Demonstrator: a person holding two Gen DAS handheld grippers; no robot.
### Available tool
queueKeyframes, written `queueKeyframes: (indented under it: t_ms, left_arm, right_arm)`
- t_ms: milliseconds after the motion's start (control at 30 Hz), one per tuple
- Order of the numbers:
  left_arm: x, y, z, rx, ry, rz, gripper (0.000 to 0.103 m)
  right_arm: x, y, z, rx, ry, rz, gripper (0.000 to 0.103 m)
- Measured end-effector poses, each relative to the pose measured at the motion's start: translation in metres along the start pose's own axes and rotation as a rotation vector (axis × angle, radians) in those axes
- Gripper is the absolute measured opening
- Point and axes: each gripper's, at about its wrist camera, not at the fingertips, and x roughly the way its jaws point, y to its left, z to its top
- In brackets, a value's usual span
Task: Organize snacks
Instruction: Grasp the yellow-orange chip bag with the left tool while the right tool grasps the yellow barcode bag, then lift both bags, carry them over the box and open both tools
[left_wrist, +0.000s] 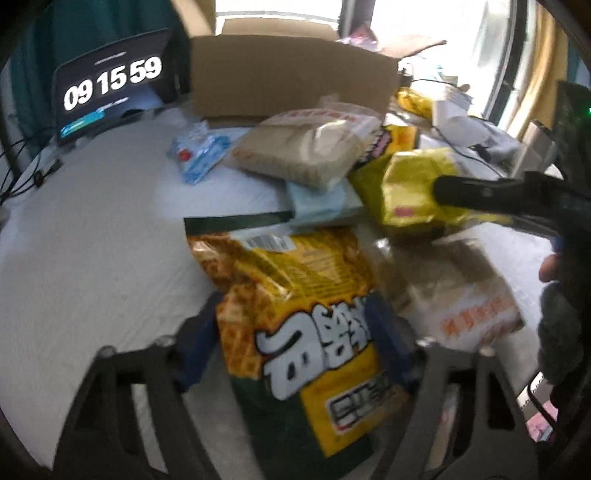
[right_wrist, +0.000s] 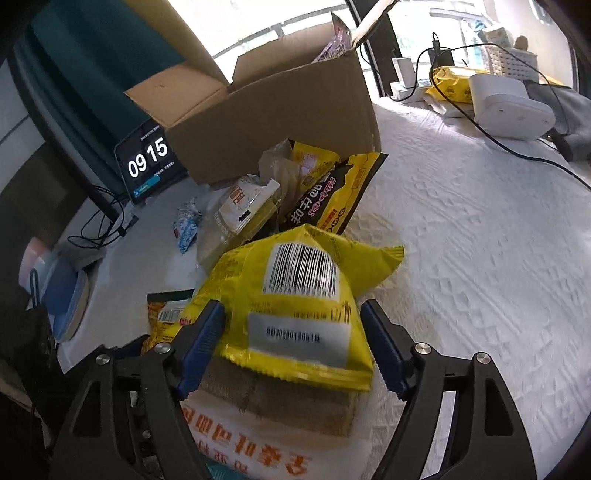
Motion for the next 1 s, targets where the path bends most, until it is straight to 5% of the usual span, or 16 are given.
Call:
queueKeyframes:
  t_ms: [133, 567, 1000]
  left_arm:
    - [0.002, -0.003, 0.006, 0.037, -0.010, -0.044, 0.043]
    - [-0.018, 0.033, 0.012, -0.027, -0.092, -0.076, 0.022]
    - [-0.055, 0.059, 0.010, -0.069, -0.176, -0.021, 0.013]
  right_arm:
    - [0.003, 0.006, 0.005, -0.028, -0.014, 0.000, 0.060]
    - [-0.007, 0.036, 0.011, -0.136, -0.054, -0.095, 0.028]
    - [-0.050, 0.054, 0.013, -0.198, -0.164, -0.187, 0.024]
